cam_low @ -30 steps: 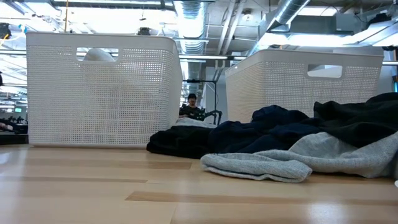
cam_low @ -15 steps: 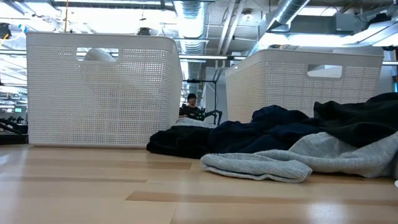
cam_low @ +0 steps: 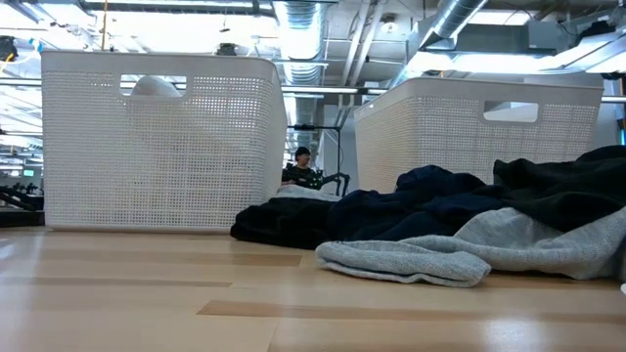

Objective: Sort clothes
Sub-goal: Put the black underwear into the right white bin

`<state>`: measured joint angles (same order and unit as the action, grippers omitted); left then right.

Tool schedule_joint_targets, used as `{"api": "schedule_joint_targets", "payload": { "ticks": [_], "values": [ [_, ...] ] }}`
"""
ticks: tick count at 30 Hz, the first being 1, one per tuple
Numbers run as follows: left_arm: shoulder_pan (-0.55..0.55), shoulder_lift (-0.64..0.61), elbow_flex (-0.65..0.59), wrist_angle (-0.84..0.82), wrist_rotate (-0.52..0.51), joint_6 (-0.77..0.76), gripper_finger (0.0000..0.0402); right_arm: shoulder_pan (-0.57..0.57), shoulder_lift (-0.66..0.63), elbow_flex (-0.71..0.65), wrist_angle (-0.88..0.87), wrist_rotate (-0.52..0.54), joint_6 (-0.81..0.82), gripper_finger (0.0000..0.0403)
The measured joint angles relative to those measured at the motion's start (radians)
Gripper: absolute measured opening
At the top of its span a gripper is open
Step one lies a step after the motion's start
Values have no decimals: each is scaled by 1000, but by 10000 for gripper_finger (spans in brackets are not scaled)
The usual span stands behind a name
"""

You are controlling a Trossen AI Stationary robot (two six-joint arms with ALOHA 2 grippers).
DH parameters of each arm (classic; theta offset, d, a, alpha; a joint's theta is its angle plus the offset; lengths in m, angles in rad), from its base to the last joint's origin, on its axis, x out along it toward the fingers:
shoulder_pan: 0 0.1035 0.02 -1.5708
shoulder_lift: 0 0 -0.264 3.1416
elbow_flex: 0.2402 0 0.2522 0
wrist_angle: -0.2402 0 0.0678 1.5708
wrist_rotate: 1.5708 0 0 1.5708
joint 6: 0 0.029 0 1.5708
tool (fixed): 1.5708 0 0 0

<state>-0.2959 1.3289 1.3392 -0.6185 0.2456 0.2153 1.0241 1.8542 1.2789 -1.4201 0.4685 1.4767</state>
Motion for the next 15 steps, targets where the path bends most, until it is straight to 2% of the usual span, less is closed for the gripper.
{"api": "schedule_joint_targets", "payload": {
  "ticks": [7,15],
  "values": [
    [-18,0,0,6,-24,2,164,-6,0,0,-4,1,-19,13],
    [-20,0,0,7,-26,8,164,-6,0,0,-5,3,-19,5]
  ]
}}
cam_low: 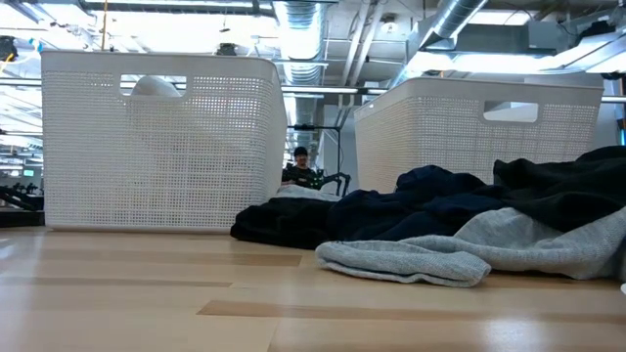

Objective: Sort clothes
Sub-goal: Put the black underwear into the right white bin

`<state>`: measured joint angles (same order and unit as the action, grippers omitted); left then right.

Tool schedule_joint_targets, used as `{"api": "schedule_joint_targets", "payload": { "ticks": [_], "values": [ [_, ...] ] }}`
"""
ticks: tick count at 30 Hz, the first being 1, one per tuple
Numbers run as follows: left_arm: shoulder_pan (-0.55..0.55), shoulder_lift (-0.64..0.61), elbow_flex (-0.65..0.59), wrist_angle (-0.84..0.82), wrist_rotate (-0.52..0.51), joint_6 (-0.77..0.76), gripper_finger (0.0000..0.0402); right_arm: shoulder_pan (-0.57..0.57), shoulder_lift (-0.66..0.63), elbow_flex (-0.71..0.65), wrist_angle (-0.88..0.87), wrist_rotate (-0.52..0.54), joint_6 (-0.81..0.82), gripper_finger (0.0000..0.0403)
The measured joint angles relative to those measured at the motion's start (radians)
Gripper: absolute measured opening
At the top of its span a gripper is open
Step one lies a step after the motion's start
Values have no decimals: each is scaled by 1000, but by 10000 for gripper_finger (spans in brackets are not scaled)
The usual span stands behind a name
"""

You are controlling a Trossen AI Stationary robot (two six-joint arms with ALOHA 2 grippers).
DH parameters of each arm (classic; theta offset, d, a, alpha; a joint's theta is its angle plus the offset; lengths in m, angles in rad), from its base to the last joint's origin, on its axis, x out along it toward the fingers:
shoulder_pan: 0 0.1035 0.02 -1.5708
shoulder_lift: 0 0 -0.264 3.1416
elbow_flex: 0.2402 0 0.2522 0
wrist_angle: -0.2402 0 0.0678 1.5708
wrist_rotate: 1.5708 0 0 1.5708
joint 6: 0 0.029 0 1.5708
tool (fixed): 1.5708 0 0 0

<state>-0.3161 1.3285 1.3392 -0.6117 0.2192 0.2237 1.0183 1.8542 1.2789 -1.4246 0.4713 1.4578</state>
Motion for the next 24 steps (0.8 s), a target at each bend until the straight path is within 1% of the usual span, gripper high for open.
{"api": "schedule_joint_targets", "payload": {
  "ticks": [13,16,20,24],
  "values": [
    [0,0,0,0,0,1,164,2,0,9,-12,7,-16,1],
    [0,0,0,1,-1,6,164,2,-1,34,-13,55,-27,1],
    [0,0,0,15,-46,36,164,-5,-1,79,-14,146,-60,0],
    [0,0,0,58,-71,73,164,-28,-1,137,-11,209,-129,0]
  ]
}}
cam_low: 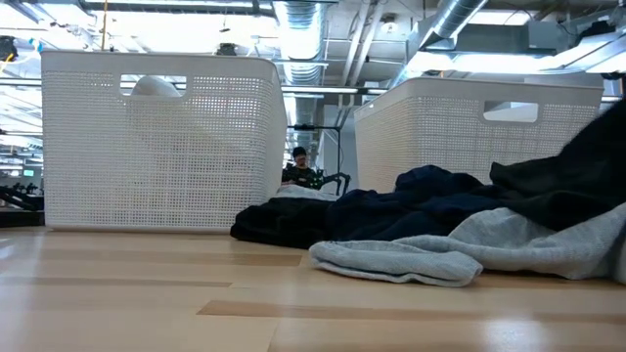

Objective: Sort clothes
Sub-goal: Put the black underwear into the right white bin

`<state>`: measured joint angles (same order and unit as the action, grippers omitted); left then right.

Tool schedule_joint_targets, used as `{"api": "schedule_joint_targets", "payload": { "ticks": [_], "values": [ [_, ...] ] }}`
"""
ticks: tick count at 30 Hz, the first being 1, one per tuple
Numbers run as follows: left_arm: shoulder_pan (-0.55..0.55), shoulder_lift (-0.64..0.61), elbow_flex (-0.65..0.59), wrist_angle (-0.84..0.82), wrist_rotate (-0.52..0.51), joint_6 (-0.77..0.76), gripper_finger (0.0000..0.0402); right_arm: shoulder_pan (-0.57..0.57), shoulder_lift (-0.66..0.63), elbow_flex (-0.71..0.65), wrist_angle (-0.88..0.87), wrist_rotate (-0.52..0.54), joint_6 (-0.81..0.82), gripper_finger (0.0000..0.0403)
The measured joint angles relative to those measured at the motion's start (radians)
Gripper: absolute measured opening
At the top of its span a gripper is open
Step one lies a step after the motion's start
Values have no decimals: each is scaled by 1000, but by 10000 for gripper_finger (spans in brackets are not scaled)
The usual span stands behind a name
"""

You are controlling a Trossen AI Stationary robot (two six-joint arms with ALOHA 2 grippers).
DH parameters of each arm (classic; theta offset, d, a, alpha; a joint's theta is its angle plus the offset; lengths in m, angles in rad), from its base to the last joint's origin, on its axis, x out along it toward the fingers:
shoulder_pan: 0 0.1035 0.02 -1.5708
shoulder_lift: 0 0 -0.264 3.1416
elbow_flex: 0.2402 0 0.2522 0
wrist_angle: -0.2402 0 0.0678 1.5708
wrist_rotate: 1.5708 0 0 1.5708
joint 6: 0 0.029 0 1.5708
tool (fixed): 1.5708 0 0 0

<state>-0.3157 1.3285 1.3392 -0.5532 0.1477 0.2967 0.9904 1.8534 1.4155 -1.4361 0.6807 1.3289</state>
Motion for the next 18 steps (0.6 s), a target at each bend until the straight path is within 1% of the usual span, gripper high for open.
{"api": "schedule_joint_targets", "payload": {
  "ticks": [7,13,18],
  "values": [
    [5,63,0,88,-45,91,174,-33,-1,123,-1,98,-153,0],
    [24,157,0,126,-47,123,216,-50,-1,208,-9,158,-255,0],
    [37,207,0,151,-47,123,248,-51,-1,255,-33,188,-295,0]
  ]
}}
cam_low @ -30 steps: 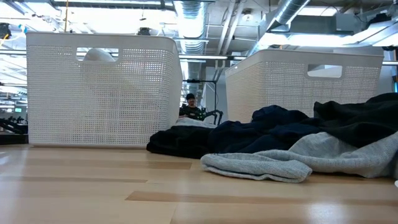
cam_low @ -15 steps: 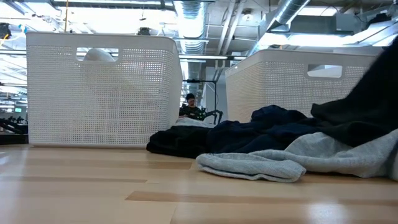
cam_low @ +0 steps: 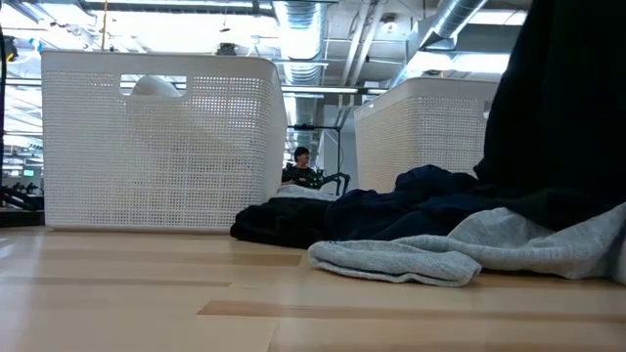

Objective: Sort clothes
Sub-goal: Put the black underwear into the right white bin

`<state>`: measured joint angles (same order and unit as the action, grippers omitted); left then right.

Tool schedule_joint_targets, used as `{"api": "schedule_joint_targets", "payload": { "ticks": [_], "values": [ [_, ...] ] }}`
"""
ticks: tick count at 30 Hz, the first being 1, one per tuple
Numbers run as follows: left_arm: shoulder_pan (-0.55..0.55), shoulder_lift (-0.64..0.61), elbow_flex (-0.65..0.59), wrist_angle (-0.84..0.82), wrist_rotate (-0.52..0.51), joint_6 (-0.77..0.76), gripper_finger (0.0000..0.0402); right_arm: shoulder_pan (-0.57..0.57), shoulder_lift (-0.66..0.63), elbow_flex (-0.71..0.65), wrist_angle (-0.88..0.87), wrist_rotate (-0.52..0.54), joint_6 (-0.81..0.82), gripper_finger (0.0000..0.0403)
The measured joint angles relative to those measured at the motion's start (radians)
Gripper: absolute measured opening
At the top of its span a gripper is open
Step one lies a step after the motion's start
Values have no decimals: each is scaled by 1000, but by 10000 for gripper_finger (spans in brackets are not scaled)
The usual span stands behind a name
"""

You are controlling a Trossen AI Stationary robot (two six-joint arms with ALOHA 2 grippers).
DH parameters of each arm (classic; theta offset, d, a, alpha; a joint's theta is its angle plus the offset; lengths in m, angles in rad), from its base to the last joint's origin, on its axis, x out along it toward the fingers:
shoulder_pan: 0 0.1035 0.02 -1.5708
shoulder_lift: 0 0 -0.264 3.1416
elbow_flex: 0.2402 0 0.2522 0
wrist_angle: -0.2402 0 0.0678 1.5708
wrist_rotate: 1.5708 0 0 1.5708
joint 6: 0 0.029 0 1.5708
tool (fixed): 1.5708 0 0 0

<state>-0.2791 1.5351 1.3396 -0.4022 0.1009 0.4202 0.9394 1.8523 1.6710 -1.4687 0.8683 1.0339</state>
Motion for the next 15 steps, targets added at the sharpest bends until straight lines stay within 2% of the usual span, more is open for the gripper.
{"api": "schedule_joint_targets", "payload": {
  "ticks": [15],
  "values": [
    [17,41,1,309,29,-7,259,-33,0,150,-6,138,-220,0]
  ]
}}
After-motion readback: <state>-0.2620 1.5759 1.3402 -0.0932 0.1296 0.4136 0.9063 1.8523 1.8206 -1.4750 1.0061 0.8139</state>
